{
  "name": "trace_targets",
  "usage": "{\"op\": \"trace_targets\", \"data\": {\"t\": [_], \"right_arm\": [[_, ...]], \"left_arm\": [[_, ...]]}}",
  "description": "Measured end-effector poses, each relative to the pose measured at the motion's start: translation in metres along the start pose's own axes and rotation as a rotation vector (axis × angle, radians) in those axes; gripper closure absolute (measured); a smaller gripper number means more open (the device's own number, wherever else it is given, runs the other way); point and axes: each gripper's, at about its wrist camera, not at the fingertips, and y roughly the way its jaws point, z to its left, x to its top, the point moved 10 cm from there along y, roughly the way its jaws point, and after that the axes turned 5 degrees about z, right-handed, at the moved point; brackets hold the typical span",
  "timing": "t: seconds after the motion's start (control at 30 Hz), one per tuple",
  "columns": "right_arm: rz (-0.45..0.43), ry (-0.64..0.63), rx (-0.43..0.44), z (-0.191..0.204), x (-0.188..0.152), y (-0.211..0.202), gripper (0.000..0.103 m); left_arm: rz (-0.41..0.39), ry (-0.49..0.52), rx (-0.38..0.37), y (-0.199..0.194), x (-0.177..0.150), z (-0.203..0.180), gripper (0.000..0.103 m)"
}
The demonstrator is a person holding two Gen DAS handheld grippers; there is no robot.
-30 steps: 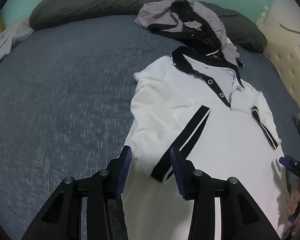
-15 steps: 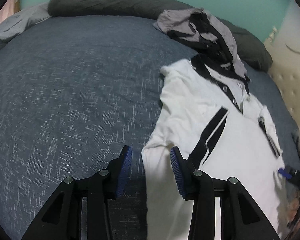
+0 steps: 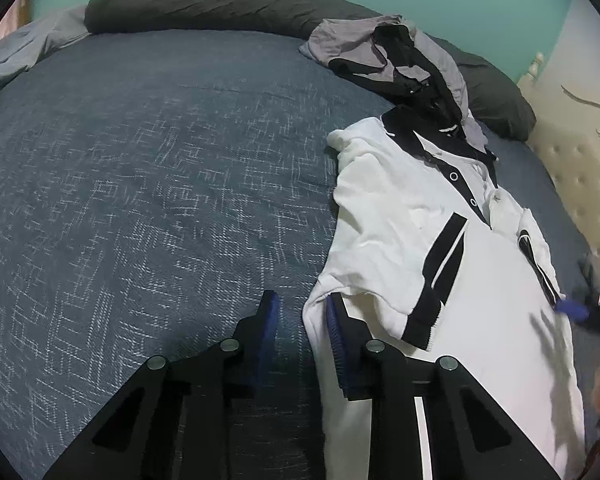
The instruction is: Fold clothes
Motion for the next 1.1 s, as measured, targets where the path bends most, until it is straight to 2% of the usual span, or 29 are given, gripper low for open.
{"op": "trace_targets", "data": {"t": [0.2,0.37,0.5,0.67,0.8,0.9,1.1], "right_arm": [[0.023,-0.036,0.018,0.052,0.047,0.019,0.045],[0.069,-0.079,0.011,0.087,0.070,0.050,0.045],[0.111,-0.114,0.014,0.109,0.082,0.081,0.045],[0.152,-0.155,-0.031,0.122,0.094,0.116,0.045],[0.142,-0.194,-0.012,0.140,0.106,0.133,0.045],[0.168,-0.263,-0.024,0.161,0.114,0.151,0.045],[0.245,-0.407,-0.133,0.183,0.114,0.187,0.045]], "left_arm": [[0.000,0.022,-0.008,0.004,-0.001,-0.006,0.076],[-0.009,0.035,-0.022,0.006,0.002,-0.009,0.076],[-0.006,0.032,-0.036,0.008,0.001,-0.009,0.092],[-0.005,0.033,-0.051,0.008,0.001,-0.010,0.095],[-0.005,0.002,-0.076,0.006,0.001,-0.008,0.096],[-0.004,-0.020,-0.090,0.005,0.000,-0.005,0.096],[0.002,-0.067,-0.126,0.005,-0.002,-0.001,0.096]]}}
